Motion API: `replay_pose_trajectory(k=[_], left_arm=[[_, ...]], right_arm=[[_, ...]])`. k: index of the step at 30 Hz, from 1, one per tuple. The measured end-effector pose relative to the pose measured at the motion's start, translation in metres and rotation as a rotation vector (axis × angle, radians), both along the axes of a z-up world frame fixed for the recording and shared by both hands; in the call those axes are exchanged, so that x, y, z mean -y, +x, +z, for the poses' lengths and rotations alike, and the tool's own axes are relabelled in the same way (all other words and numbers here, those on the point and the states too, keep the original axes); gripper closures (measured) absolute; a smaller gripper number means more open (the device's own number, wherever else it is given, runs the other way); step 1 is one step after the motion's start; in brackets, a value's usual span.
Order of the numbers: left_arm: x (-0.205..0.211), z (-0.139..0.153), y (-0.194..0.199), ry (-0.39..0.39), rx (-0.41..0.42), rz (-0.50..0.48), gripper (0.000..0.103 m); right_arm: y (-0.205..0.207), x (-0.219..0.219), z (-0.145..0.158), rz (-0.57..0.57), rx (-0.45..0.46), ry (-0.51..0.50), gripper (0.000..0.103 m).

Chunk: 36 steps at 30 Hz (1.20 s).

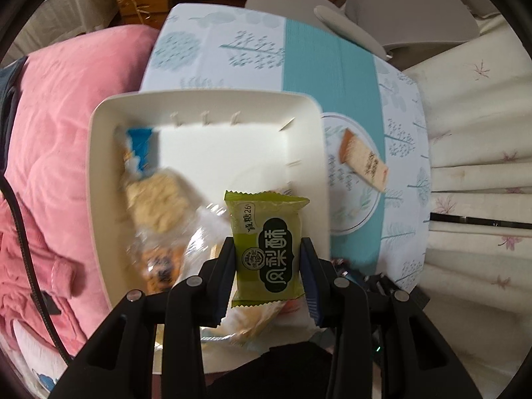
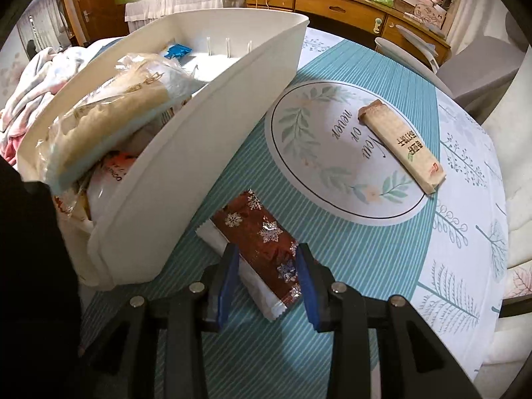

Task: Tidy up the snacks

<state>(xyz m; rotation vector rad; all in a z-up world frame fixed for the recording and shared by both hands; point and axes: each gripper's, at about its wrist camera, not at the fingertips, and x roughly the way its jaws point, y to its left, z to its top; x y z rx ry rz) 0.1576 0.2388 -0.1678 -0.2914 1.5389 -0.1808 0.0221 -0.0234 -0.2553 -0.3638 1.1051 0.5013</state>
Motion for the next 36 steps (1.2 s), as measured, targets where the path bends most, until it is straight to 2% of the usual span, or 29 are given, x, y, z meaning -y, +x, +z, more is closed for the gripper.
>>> replay_pose_trajectory(k=[8, 15, 18, 21, 22, 24, 31, 36], left_arm=[[-0.033, -0.008, -0.029, 0.011, -0.036, 0.021, 0.067], [-0.051, -0.007, -0.049, 0.003, -0.04, 0.022, 0.067], [-0.059, -0.006, -0.056, 0.0, -0.038, 0.023, 0.067], [-0.067, -0.005, -0.063, -0.001, -0.037, 0.02, 0.067], [-0.069, -0.005, -0.065, -0.003, -0.036, 0.017, 0.067], [-0.072, -0.004, -0.069, -0.008, -0.032, 0.01, 0.067], [-0.08, -0.01, -0.079, -0.016, -0.039, -0.012, 0.067], [-0.075, -0.021, -0.09, -0.018, -0.063, -0.052, 0.067]], right_arm=[[0.007, -0.01, -0.004, -0.017, -0.002, -0.02, 0.064], [0.014, -0.014, -0.007, -0.105, -0.03, -0.031, 0.067], [0.013, -0.018, -0.007, -0.135, -0.019, -0.061, 0.072], [0.013, -0.02, -0.005, -0.185, -0.002, -0.084, 0.09], [0.013, -0.02, -0.005, -0.2, -0.003, -0.093, 0.103], [0.01, -0.02, -0.008, -0.222, -0.013, -0.104, 0.103], [-0.005, -0.011, 0.004, -0.31, -0.015, -0.046, 0.103], [-0.02, -0.01, 0.015, -0.315, 0.005, 0.002, 0.103]])
